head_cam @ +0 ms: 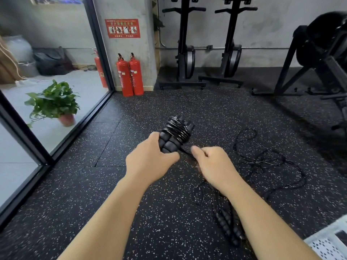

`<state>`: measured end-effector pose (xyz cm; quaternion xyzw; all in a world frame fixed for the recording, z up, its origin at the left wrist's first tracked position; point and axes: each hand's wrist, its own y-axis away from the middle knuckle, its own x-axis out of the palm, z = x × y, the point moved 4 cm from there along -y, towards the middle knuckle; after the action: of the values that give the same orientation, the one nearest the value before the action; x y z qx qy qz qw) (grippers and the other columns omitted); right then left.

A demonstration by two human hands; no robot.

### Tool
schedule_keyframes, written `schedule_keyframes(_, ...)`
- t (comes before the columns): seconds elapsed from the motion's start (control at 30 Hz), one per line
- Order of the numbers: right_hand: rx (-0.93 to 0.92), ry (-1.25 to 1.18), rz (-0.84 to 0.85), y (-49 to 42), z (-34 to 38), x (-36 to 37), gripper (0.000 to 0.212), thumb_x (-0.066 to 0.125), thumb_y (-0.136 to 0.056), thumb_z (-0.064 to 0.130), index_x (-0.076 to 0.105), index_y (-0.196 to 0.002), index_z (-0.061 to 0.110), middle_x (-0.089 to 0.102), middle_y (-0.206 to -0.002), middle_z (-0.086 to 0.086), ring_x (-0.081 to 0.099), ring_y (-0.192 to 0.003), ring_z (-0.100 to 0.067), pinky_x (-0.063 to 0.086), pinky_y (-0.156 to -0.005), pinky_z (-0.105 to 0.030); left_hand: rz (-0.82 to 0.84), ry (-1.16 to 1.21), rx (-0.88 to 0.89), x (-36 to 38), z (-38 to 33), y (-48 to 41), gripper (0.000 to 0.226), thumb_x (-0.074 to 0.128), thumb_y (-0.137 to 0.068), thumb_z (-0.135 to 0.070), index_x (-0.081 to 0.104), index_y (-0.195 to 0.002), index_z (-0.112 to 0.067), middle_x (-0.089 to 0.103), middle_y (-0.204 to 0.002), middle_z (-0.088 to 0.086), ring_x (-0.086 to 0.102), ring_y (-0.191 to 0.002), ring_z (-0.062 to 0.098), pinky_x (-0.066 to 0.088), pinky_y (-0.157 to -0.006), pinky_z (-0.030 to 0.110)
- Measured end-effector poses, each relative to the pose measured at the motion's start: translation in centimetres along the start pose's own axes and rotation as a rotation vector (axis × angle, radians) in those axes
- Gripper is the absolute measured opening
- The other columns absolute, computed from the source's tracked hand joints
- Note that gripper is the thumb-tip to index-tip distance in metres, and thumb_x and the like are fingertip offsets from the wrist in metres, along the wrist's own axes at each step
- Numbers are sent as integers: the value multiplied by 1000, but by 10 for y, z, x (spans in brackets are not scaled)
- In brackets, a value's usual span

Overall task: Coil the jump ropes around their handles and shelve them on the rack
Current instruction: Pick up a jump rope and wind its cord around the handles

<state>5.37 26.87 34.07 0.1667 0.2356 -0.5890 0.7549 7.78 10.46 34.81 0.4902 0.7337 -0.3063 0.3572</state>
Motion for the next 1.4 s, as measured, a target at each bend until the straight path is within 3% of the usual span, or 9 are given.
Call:
schedule_keyframes(0.13,-122,207,-46,5,8,-2,45,46,-97,33,63,-67,5,41,-45,4,35,-45,-15,38,-51,-33,1,-82,-78,-7,18,-8,35,66,-73,-47,50,-99,-30,62,-87,-13,61,-81,14,46,-70,29)
schedule_keyframes(0.23,-209,285,-25,7,17,3,48,46,-97,36,51,-58,8,43,-48,2,37,-47,-16,41,-53,-37,10,-127,-83,-6,20,-7,34,65,-73,-47,51,-98,-28,61,-87,-12,59,-80,13,46,-69,30)
schedule_keyframes(0.37,-309,375,-44,12,30,1,52,47,-97,39,35,-53,14,38,-48,3,33,-48,-16,29,-49,-33,16,-230,-69,-3,17,-5,37,66,-75,-50,50,-98,-25,61,-89,-8,60,-84,19,43,-69,31)
schedule_keyframes(0.67,-393,627,-160,3,37,-19,59,42,-97,48,31,-51,14,36,-49,3,37,-51,-16,25,-47,-29,107,-597,366,14,-26,20,39,63,-78,-45,45,-111,-34,46,-77,-10,50,-74,16,30,-53,28)
schedule_keyframes(0.8,-405,600,-168,-5,26,-29,61,45,-96,49,32,-50,12,38,-47,0,43,-53,-21,34,-54,-30,233,-640,544,19,-37,28,40,58,-78,-42,46,-115,-34,51,-84,-10,62,-87,17,46,-77,35)
schedule_keyframes(1.0,-331,568,-81,-12,10,-35,61,48,-94,51,39,-47,13,42,-44,4,44,-49,-13,36,-55,-28,282,-602,673,26,-44,42,29,56,-83,-38,29,-91,-38,42,-82,-14,50,-94,9,20,-114,46)
schedule_keyframes(1.13,-225,352,72,-17,-4,-33,65,56,-91,48,31,-40,15,31,-31,7,33,-35,-10,27,-51,-29,264,-525,720,25,-43,44,31,61,-81,-33,31,-89,-39,45,-81,-14,43,-92,6,8,-117,49)
schedule_keyframes(1.23,-127,178,170,-19,-14,-34,59,60,-89,48,40,-46,13,29,-41,4,26,-38,-11,26,-47,-26,276,-417,730,22,-46,46,31,63,-78,-28,36,-89,-39,47,-80,-16,43,-91,3,7,-117,46)
schedule_keyframes(1.4,37,-10,259,-17,-26,-36,51,59,-90,49,51,-52,17,44,-44,6,35,-39,-7,32,-41,-17,249,-226,764,19,-54,52,31,59,-68,-26,56,-99,-31,53,-79,-15,48,-86,6,21,-105,39)
